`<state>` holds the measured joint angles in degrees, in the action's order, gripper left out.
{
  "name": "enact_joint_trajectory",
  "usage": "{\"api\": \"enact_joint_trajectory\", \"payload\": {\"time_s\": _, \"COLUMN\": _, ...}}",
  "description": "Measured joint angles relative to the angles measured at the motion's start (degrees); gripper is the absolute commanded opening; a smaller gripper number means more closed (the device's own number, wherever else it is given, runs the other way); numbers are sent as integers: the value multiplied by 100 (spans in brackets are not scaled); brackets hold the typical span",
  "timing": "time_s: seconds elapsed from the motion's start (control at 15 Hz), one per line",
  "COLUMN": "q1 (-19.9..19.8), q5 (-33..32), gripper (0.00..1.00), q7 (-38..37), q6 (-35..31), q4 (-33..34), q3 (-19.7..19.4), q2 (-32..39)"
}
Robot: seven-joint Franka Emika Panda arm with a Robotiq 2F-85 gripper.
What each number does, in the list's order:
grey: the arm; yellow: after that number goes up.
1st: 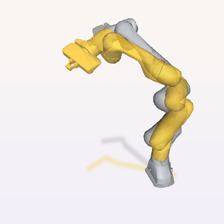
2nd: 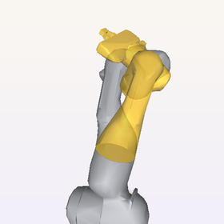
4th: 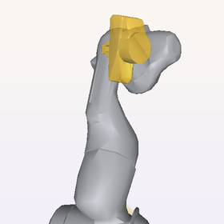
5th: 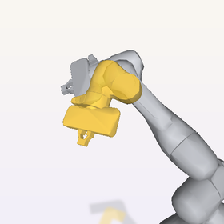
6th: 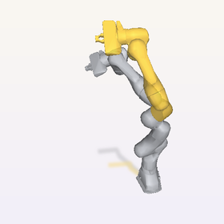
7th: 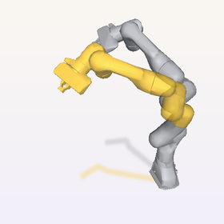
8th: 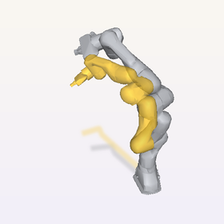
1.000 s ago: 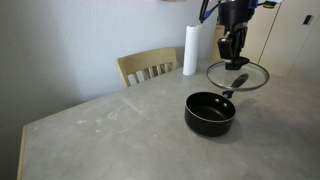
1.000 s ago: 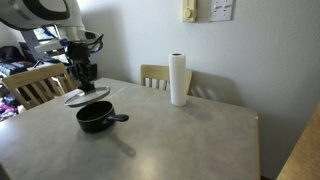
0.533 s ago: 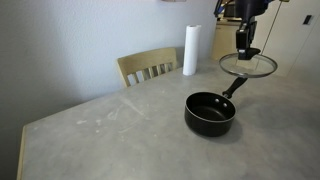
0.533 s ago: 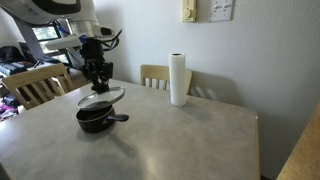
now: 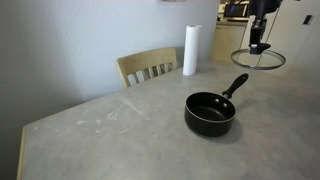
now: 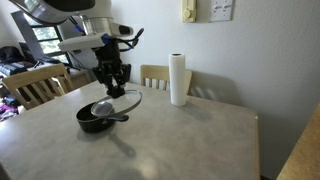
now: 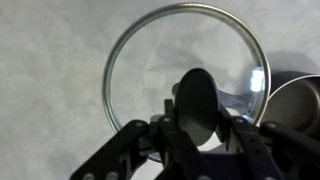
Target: Remove the glass lid from the black pot
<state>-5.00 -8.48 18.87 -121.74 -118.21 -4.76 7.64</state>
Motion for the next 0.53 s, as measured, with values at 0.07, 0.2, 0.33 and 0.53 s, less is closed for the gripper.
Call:
{"api": "enact_joint_trajectory", "payload": {"time_s": 0.07, "q1": -76, "q5": 10, "gripper": 14, "q7": 195, "q6": -89, "q4": 0, "q3": -47, "q2": 12}}
{"api": "enact_joint_trajectory", "payload": {"time_s": 0.2, "q1": -231, "q5": 14, "gripper": 14, "q7": 606, "q6": -351, "q4": -8, "q3": -127, "q2": 71}}
{"api": "enact_joint_trajectory", "payload": {"time_s": 0.33, "q1": -379, "q5": 14, "gripper": 14, "q7": 1004, "q6": -666, "q4": -19, "q3": -201, "q2": 184}}
{"api": "enact_joint_trajectory", "payload": {"time_s": 0.53, "q1": -603, "q5": 42, "gripper": 14, "q7": 1593, "q6": -929, "q4": -48, "q3": -240, "q2": 368}}
